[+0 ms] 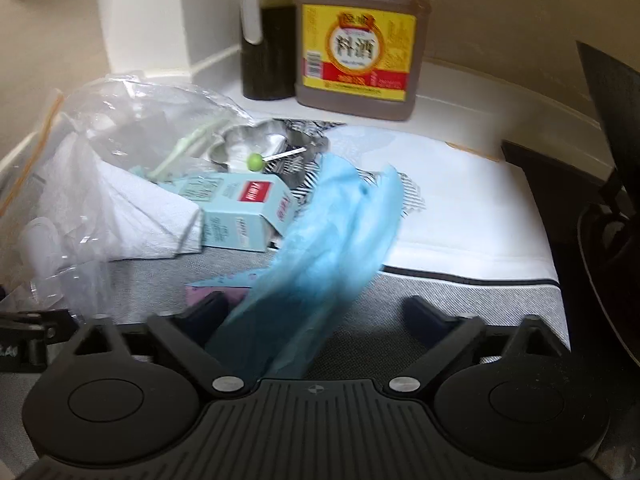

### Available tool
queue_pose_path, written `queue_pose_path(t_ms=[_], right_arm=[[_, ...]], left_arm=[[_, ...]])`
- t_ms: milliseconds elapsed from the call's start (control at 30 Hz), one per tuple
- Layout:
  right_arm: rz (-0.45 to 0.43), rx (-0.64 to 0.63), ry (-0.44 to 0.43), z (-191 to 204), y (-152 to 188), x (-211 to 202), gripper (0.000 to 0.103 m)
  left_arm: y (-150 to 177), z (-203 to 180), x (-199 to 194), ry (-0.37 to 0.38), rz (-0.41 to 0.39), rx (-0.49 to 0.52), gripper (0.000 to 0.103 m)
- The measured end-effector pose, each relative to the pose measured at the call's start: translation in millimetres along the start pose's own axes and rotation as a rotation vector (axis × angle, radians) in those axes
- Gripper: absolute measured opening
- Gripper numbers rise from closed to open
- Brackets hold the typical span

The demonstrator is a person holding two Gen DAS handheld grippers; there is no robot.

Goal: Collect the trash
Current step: 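Grasp the clear zip bag with left tool while right tool grasps blue glove, then lift the zip bag and blue glove toward the trash bin with both tools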

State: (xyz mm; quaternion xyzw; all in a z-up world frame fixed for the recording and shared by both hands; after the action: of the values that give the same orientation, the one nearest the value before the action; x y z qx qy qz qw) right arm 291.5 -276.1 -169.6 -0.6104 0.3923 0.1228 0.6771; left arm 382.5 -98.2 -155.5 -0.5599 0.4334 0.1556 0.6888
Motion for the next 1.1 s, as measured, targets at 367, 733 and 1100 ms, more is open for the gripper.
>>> queue_pose_path(t_ms=[367, 733, 1100], right_arm=[[-0.098, -0.027, -0.056, 18.0, -9.9, -37.3, 0.030], [-0.201, -0.031, -0.126, 29.6, -26.4, -106.9, 0.030], [-0.235, -0.112, -0.254, 55.0, -18.0, -184.8, 0.030]], left_arm=[[-10.4, -2.0, -59.1, 0.086, -0.110, -0.031, 0.007], [-5.5, 9.2, -139.6, 0.092, -0.231, -0.070, 0.007], [42.8, 37.6, -222.2, 0.060, -0.263, -0.107, 0.007]])
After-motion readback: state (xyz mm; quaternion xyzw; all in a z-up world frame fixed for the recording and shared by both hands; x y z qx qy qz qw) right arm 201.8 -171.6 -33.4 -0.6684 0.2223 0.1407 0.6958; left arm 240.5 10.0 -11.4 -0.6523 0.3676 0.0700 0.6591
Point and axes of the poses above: each gripper's, at about its wrist camera, not at the fingertips, and x roughly the way its jaws point, z to its left, y to its underside, the point moved 8 cm from there along x, roughly the way its jaws point, and after that the axes turned 6 degrees about -z, right-handed, at the moved point
